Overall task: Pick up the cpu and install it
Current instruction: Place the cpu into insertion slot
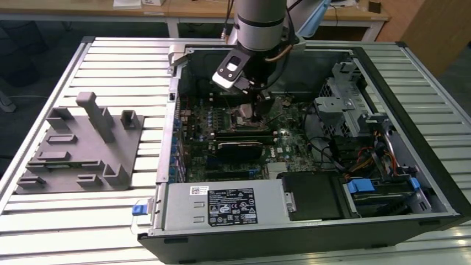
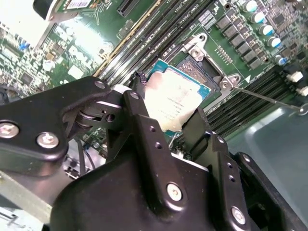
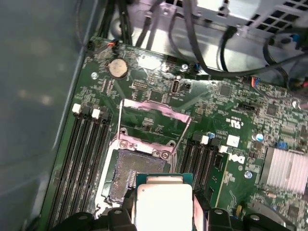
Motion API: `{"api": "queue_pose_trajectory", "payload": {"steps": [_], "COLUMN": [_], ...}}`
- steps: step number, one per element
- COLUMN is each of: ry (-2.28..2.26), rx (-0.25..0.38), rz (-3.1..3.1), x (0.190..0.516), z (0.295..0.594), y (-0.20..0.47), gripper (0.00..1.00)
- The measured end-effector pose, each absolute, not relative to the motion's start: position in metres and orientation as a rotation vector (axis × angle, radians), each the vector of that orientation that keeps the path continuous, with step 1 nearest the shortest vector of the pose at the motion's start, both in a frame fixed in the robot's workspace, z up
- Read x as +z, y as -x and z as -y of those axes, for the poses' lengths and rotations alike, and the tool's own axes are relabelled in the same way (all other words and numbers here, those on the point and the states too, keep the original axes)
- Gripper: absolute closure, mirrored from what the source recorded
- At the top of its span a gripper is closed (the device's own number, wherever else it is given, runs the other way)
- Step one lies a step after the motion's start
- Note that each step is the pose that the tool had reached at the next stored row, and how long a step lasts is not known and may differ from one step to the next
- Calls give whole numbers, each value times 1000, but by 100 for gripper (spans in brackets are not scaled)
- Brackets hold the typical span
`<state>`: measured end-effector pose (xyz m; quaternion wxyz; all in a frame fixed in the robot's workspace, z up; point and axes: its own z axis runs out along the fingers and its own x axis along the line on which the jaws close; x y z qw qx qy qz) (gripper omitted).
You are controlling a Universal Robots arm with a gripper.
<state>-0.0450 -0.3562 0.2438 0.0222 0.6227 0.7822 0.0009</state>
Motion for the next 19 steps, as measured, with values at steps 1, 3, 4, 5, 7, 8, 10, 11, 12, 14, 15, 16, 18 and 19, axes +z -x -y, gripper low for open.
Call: {"api": "queue_pose_trajectory", "payload": {"steps": [1,3,4,5,7,8,10,11,12,14,15,16,18,19], "ry": [-1944,-1971,-1981,-1991,-2008,-2018,-2037,-2047,-2053,-2054,-2054,-2054,-2055,-2060], "rx": [3,2,1,1,1,0,0,0,-1,-1,-1,0,0,0], "rz": [-2411,-2389,-2380,-2373,-2358,-2349,-2333,-2324,-2319,-2318,-2318,-2318,-2318,-2313], "x": [244,244,244,243,243,243,243,243,243,243,243,243,243,242], "z": [356,356,356,356,356,356,356,356,356,356,356,356,356,356], "y": [45,45,45,45,45,45,45,45,45,45,45,45,45,45], "gripper": [45,45,45,45,45,45,45,45,45,45,45,45,45,45]}}
